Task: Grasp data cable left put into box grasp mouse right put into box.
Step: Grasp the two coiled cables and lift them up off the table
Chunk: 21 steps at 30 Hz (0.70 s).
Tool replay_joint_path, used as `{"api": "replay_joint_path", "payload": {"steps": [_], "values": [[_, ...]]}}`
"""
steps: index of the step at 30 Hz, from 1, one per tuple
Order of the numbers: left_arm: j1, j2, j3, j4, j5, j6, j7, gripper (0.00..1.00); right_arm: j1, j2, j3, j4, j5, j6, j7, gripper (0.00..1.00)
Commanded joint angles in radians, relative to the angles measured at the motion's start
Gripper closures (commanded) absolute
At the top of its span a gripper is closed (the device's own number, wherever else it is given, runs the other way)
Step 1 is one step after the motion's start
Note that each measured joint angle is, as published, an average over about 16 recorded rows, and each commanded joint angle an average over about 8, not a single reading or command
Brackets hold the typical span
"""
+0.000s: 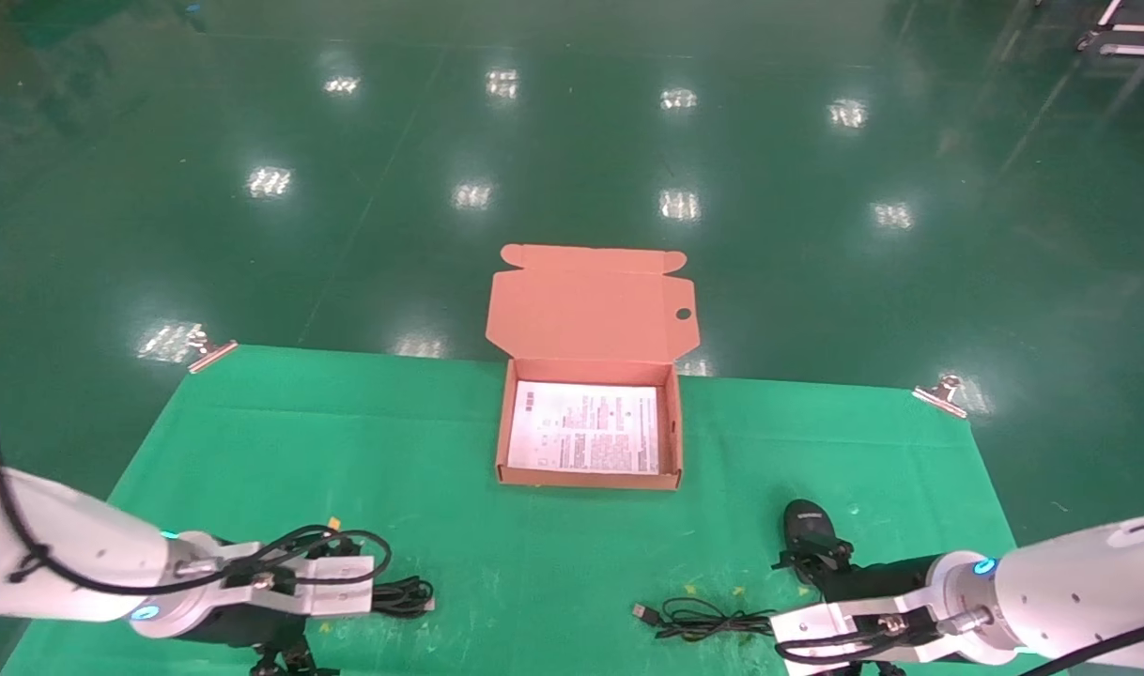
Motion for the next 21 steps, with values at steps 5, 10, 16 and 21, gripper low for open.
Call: {"api": "replay_joint_path", "payload": {"steps": [5, 10, 16, 21], "values": [[-0.009, 0.051, -0.002, 0.151, 0.008, -0.057, 0.024, 0.00, -0.028, -0.036, 0.007, -0.076, 0.005, 0.063, 0.007, 0.00], [-0.027, 0.090, -0.007, 0.263, 0.003, -0.095, 0.061, 0.00, -0.026, -0.083, 0.006, -0.170, 0.011, 0.103, -0.036, 0.00], [-0.049, 0.122, -0.012, 0.371, -0.013, -0.120, 0.116, 0.00, -0.016, -0.137, 0.006, -0.286, 0.030, 0.134, -0.098, 0.00], [-0.062, 0.138, -0.014, 0.443, -0.022, -0.132, 0.161, 0.40, -0.008, -0.172, 0.006, -0.373, 0.044, 0.151, -0.147, 0.19]]}}
